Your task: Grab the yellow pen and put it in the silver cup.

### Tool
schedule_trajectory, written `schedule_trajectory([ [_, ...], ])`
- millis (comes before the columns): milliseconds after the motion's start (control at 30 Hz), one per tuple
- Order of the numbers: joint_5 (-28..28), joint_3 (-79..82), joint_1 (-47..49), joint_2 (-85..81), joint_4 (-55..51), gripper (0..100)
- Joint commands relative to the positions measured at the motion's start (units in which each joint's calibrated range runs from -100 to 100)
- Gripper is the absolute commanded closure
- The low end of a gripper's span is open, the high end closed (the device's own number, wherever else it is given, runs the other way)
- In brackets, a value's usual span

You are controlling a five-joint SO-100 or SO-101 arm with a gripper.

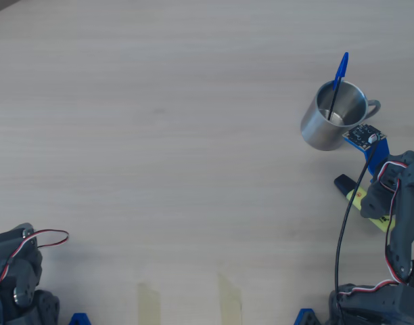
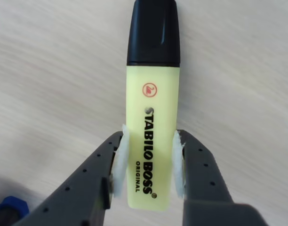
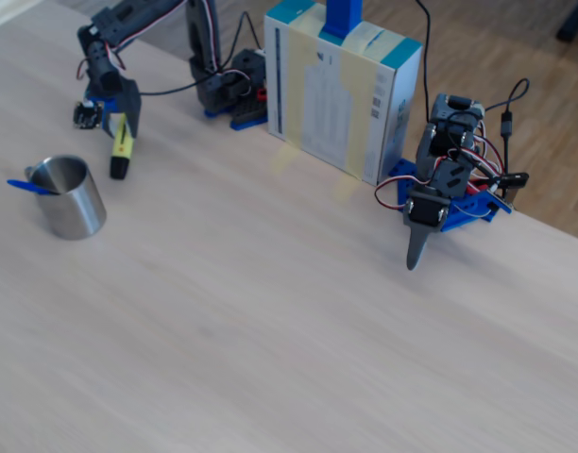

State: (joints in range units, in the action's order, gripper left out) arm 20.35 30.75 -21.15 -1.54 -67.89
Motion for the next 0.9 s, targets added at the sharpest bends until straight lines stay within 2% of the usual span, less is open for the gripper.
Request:
schedule_trajectory([
  [0, 0.3, -0.3, 0.1, -2.9, 0.3, 90],
  [500, 1.8, 2.3, 2.3, -14.4, 0.7, 90],
  [867, 5.1, 2.3, 6.5, -23.4, 0.7, 90],
])
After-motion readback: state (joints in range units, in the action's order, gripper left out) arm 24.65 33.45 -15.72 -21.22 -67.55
